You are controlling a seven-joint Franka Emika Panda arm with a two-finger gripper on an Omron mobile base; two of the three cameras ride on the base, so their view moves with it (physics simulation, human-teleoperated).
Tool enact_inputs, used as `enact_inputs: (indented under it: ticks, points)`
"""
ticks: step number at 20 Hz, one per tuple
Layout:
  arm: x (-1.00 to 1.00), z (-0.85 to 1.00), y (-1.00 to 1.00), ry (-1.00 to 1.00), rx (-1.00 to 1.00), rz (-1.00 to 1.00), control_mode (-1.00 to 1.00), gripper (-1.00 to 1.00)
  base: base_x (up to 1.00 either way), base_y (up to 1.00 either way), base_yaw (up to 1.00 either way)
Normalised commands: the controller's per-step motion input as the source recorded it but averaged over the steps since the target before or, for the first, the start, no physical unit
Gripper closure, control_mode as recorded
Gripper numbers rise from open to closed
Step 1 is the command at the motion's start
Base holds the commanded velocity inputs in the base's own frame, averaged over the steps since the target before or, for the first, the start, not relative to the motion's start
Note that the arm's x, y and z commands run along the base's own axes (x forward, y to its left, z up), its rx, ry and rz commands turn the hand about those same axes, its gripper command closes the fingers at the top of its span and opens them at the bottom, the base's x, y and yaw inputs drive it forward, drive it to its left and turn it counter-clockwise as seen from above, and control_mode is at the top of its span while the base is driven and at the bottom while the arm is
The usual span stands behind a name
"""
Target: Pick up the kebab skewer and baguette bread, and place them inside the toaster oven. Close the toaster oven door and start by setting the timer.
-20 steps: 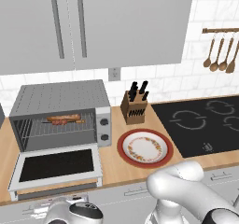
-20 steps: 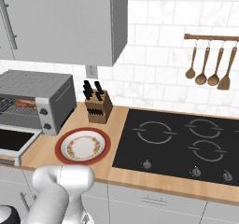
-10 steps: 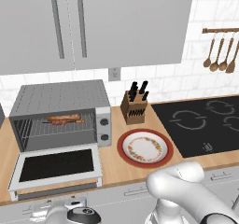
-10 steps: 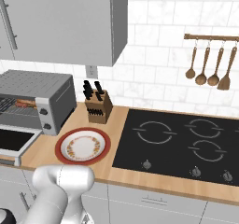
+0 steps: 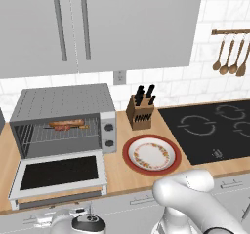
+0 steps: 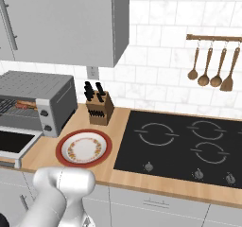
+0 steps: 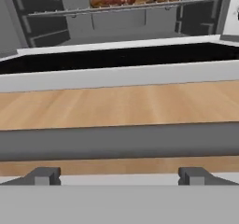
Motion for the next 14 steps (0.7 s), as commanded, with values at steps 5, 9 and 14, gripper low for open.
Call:
enact_inputs:
  ticks: [5,9,14]
  points:
    - [0.23,-0.11,0.0,-0.03,0.04,0.0,-1.0,-1.0,0.0,0.0,0.0]
    - [0.34,0.0,0.0,-0.01,0.01,0.0,-1.0,-1.0,0.0,0.0,0.0]
    - [0.13,-0.04,0.0,0.0,0.0,0.0,-1.0,-1.0,0.0,0.0,0.0]
